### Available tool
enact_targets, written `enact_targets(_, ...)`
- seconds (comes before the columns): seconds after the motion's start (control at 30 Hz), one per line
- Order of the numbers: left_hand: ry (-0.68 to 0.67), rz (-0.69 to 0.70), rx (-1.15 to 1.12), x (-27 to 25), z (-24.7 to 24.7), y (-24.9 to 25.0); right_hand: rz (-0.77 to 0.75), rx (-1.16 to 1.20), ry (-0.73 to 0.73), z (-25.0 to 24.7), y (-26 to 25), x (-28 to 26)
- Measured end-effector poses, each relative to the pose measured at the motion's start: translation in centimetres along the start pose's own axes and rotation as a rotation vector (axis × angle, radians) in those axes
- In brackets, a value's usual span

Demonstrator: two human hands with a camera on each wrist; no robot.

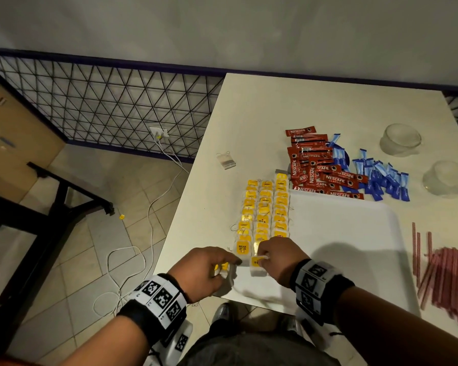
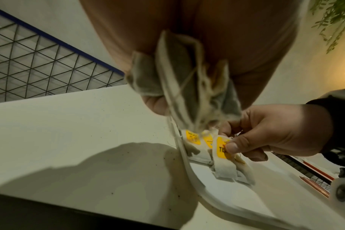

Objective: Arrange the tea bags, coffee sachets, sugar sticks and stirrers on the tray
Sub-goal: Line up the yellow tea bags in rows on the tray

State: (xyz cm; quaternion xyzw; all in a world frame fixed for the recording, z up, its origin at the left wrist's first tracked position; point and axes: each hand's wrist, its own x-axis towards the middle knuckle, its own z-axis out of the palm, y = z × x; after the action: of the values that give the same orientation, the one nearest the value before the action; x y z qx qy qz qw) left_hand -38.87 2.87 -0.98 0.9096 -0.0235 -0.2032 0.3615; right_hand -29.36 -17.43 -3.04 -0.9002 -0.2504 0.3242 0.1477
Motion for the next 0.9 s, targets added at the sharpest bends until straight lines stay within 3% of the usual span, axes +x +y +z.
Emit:
enact_targets(0.33, 0.002, -0.001, -0.015, 0.0, 0.2, -0.2, 0.073, -0.059, 0.066, 0.0, 0.4, 0.1)
enact_targets(0.43, 0.001, -0.004, -0.011, 0.1, 0.2, 0.0, -0.028, -0.034, 0.103, -0.2, 0.7, -0.6)
enact_targets(0.53, -0.032, -0.009, 0.037, 0.5, 0.6, -0.2, -0.144, -0.063, 0.004, 0.1, 0.9, -1.2)
enact_targets(0.8, -0.174, 0.003, 0.161, 2.6, 2.2, -0.6, -0.141, -0.119, -0.028, 0.7, 1.0, -0.7)
enact_targets(0.9, -0.130, 0.008, 0.090, 2.4, 1.6, -0.3, -0.151, -0.092, -0.003, 0.4, 0.8, -1.0)
